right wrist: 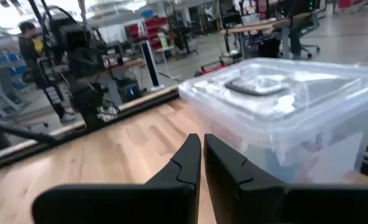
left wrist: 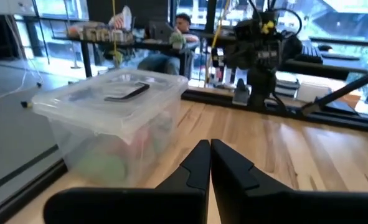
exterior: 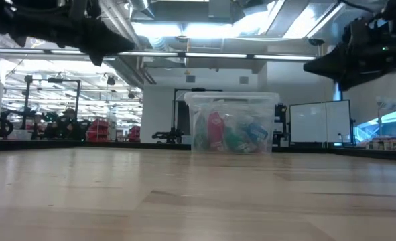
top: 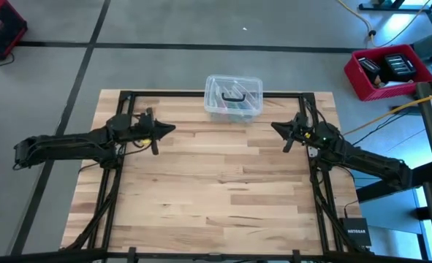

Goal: Roll bandage
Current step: Return to Home Position

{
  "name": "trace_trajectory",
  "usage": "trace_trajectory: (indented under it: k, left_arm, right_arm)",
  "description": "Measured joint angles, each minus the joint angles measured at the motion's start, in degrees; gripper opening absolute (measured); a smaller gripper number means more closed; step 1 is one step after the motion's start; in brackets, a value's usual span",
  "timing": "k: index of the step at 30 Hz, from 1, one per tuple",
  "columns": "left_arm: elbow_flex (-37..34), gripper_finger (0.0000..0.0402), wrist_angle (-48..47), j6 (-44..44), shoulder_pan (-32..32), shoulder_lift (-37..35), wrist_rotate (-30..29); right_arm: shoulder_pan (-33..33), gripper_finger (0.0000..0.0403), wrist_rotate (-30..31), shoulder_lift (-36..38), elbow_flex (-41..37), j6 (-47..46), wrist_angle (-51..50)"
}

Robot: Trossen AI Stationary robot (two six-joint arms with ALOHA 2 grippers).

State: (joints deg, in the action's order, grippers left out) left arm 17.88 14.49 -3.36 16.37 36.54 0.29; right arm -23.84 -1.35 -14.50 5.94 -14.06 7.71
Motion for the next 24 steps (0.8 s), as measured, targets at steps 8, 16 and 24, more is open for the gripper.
trace_trajectory:
  k: [8, 16, 24]
  left_arm:
    - [-7.7, 0.0004, 2.9, 0.6, -1.5, -5.5, -2.0]
    - [-14.7, 0.0004, 3.3, 0.2, -1.5, -15.2, -2.0]
    - [-17.3, 0.0004, -1.5, -0.4, -1.5, -25.0, -1.9]
  right_arm:
    - [13.4, 0.0025, 10.0, 0.0, -0.1, 2.4, -0.7]
    - [18.4, 0.0025, 13.2, 0.0, -0.1, 5.4, -2.7]
    - [15.4, 0.0025, -1.9, 0.0, -0.1, 2.8, -3.6]
